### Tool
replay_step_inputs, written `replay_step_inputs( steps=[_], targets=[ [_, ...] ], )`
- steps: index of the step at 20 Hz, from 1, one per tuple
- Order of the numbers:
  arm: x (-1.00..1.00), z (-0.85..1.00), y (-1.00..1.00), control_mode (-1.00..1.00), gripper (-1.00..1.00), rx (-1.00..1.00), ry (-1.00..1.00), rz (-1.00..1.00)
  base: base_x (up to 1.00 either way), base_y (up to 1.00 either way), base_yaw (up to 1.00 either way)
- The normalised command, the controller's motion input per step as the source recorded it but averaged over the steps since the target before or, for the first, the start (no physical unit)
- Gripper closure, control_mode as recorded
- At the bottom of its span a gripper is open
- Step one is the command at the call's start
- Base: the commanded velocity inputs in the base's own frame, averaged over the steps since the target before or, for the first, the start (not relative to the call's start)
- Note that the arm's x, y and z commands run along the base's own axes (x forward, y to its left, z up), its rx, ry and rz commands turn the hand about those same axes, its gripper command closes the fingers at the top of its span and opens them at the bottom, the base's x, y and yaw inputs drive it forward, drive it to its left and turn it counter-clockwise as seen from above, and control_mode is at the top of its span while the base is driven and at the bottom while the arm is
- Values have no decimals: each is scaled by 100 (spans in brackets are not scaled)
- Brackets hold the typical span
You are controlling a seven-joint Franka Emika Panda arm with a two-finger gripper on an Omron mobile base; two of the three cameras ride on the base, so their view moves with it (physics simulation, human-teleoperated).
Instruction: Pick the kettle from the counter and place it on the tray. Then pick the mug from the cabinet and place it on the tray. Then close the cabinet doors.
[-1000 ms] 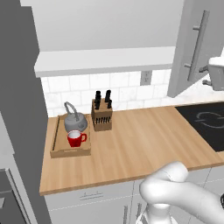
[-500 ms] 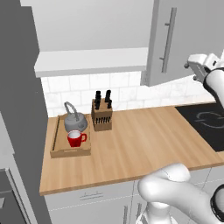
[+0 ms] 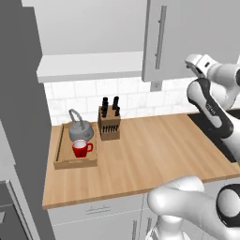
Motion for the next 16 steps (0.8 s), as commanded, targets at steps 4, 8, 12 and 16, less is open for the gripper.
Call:
replay_step_inputs(
  steps=[4, 8, 12, 16],
  targets=[
    [38, -4, 4, -100, -100, 0, 0, -21, 0, 0, 0],
    [29, -19, 5, -100, -100, 0, -2, -19, 0, 0, 0],
    [28, -35, 7, -100, -100, 0, -3, -19, 0, 0, 0],
    [66, -32, 1, -100, -100, 0, 0, -21, 0, 0, 0]
  ],
)
